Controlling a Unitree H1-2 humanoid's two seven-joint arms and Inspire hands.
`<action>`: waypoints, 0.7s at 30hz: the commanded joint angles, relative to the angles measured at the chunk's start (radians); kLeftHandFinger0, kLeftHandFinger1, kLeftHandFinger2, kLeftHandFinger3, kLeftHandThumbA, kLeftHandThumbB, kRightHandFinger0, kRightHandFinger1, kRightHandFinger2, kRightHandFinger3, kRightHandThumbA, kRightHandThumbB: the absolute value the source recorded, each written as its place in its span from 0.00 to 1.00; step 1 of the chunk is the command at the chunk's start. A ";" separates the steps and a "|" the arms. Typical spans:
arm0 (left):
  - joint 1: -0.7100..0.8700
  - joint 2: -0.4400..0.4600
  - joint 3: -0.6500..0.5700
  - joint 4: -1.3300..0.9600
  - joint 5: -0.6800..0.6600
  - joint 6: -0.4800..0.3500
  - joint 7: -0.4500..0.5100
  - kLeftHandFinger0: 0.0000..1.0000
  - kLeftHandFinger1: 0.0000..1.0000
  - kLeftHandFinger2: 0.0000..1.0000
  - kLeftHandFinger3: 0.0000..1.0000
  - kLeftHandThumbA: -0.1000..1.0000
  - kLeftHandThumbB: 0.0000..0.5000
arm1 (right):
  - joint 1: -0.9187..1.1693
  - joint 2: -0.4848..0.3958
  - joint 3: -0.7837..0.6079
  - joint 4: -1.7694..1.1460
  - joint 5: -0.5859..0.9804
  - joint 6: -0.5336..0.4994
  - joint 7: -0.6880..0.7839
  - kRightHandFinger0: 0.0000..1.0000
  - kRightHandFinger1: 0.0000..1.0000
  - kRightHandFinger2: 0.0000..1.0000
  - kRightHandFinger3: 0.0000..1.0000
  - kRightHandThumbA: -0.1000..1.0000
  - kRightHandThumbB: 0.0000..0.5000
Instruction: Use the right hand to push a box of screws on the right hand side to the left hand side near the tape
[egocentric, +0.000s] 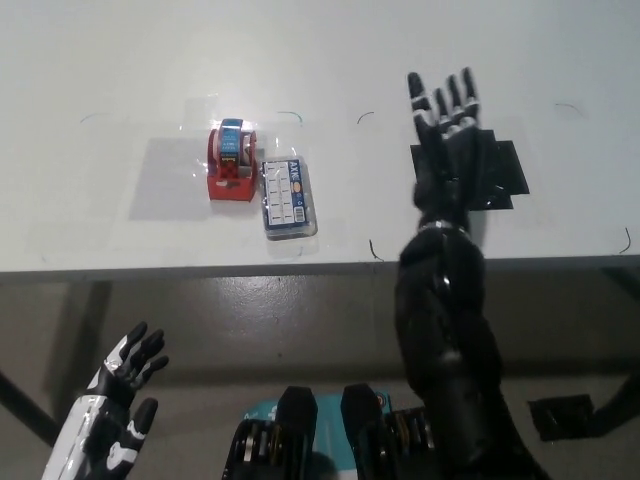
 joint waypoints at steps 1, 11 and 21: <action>0.003 0.026 0.009 -0.049 0.005 0.021 -0.011 1.00 1.00 1.00 1.00 0.75 0.42 | 0.182 -0.030 0.198 -0.733 -0.243 0.044 0.102 1.00 1.00 1.00 1.00 1.00 0.44; -0.072 0.049 0.036 -0.045 0.003 0.059 0.000 1.00 1.00 1.00 1.00 0.80 0.45 | 0.707 -0.199 0.382 -1.102 -0.125 0.039 0.308 1.00 1.00 1.00 1.00 0.98 0.57; -0.165 0.038 0.078 0.032 -0.036 -0.026 0.016 1.00 1.00 1.00 1.00 0.91 0.36 | 0.944 -0.334 0.467 -0.981 -0.198 -0.077 0.317 1.00 1.00 1.00 1.00 1.00 0.47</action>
